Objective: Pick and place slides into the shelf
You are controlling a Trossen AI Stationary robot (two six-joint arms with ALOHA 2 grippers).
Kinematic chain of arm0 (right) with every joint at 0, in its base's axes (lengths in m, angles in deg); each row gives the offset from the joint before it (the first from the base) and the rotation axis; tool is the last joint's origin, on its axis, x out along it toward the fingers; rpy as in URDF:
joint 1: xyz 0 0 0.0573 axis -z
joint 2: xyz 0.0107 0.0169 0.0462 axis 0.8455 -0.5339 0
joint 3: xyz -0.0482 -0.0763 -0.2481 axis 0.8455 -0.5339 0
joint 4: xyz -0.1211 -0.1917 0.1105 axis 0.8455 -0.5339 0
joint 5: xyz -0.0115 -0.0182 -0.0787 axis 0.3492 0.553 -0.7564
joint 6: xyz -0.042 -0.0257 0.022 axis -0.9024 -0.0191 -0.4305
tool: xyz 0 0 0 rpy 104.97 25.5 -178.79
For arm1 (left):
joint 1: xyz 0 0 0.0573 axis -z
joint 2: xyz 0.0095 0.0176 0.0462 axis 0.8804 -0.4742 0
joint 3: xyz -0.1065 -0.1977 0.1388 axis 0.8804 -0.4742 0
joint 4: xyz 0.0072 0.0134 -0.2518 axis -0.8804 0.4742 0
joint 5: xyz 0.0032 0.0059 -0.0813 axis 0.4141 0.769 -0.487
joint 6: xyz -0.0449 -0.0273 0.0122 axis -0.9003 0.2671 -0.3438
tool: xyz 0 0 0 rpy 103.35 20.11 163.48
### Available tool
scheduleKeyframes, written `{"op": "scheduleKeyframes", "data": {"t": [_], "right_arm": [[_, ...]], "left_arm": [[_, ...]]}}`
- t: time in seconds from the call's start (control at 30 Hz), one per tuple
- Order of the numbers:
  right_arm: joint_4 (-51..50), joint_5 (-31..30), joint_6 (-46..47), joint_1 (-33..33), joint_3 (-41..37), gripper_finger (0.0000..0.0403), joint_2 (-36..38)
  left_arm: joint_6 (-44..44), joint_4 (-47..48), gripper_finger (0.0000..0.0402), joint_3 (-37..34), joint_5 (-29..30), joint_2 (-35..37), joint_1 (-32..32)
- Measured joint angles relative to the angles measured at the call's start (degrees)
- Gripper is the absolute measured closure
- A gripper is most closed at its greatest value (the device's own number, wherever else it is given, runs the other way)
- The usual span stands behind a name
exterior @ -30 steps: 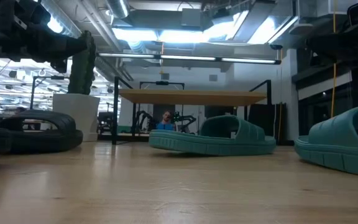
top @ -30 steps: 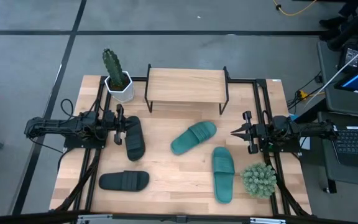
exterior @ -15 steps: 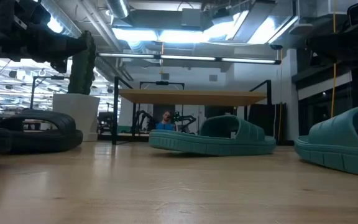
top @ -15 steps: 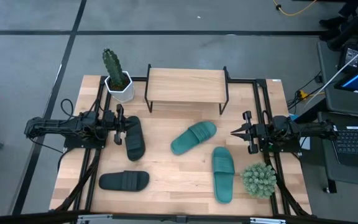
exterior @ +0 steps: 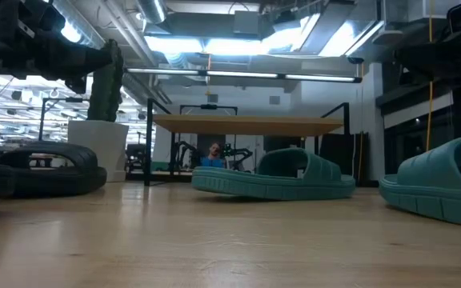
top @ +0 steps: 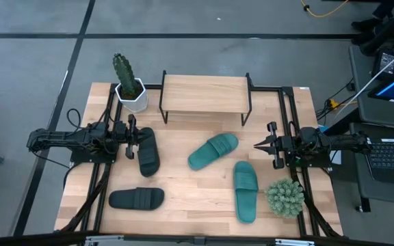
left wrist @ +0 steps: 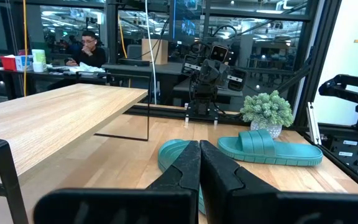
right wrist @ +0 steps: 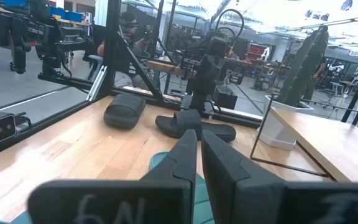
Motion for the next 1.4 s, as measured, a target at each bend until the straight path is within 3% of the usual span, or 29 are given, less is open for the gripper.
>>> {"op": "scheduleKeyframes", "data": {"t": [0.9,1.1,1.4], "right_arm": [[0.0,-0.4,0.3,0.0,0.0,0.0375,0.0],[0.0,-0.4,1.5,0.0,0.0,0.0375,0.0],[0.0,-0.4,2.1,0.0,0.0,0.0375,0.0]], "left_arm": [[0.1,0.0,0.0401,0.0,0.0,0.0,0.0],[5.6,0.0,0.0401,0.0,0.3,0.0,0.0],[6.0,0.0,0.0401,0.0,0.4,0.0,0.0]]}}
